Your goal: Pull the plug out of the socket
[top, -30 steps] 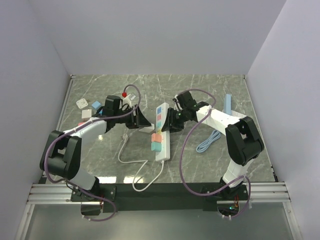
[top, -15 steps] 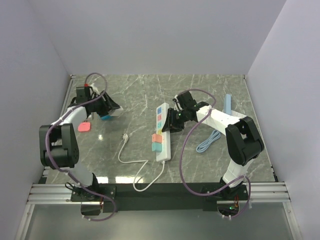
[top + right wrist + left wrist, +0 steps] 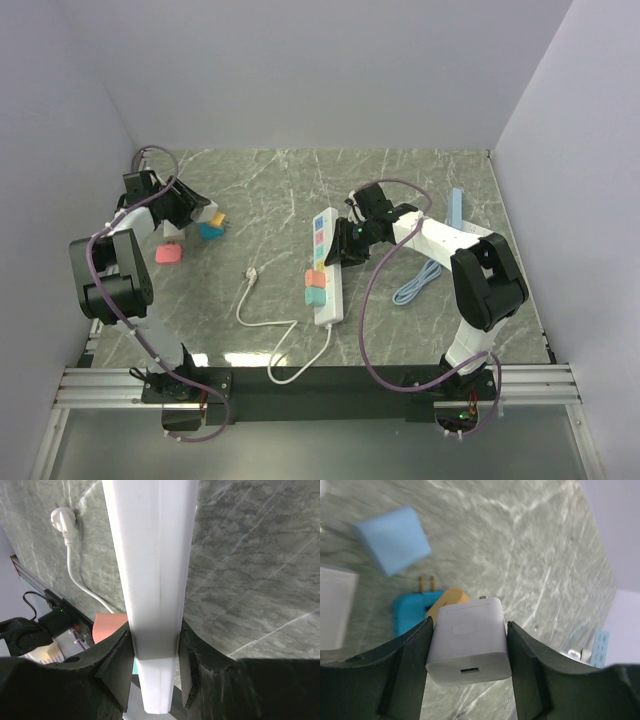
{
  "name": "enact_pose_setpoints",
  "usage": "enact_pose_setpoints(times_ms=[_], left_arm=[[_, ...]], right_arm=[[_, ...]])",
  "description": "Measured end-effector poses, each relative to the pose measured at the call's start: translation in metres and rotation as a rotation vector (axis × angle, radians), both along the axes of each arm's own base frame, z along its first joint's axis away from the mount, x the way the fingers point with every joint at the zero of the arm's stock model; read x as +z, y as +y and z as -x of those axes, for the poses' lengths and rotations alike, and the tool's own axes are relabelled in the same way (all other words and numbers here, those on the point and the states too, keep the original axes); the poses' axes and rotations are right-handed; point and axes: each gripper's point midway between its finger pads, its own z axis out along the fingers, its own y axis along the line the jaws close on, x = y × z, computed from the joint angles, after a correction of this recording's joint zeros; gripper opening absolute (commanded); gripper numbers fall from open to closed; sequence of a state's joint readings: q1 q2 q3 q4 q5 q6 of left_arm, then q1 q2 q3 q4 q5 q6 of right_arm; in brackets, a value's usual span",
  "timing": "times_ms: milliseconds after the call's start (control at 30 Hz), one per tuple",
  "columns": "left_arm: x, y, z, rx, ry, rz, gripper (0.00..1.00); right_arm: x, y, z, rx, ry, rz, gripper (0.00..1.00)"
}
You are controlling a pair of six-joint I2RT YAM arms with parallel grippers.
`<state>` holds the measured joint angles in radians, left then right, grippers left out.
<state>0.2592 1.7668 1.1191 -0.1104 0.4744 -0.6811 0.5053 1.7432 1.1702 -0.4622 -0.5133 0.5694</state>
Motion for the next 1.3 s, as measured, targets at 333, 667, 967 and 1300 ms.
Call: enact_pose_setpoints(times_ms=[333, 667, 967, 1300], left_arm=[[-0.027, 0.041, 0.006, 0.153, 0.098, -0.05, 0.29], [-0.033, 0.047, 0.01, 0.182, 0.122, -0.077, 0.82], [-0.009, 0.037, 0.035, 0.168, 0.074, -0.081, 0.99], [0.076, -0.114, 0.073, -0.344, -0.191, -0.024, 0.99]], right_arm=[[0.0, -0.001, 0.002, 0.013, 0.001, 0.002, 0.0], [0.0, -0.001, 0.002, 0.017, 0.002, 0.001, 0.0], [0.004, 0.002, -0.001, 0.019, -0.002, -0.005, 0.0], [0.003, 0.004, -0.002, -0.006, 0.02, -0.015, 0.0]])
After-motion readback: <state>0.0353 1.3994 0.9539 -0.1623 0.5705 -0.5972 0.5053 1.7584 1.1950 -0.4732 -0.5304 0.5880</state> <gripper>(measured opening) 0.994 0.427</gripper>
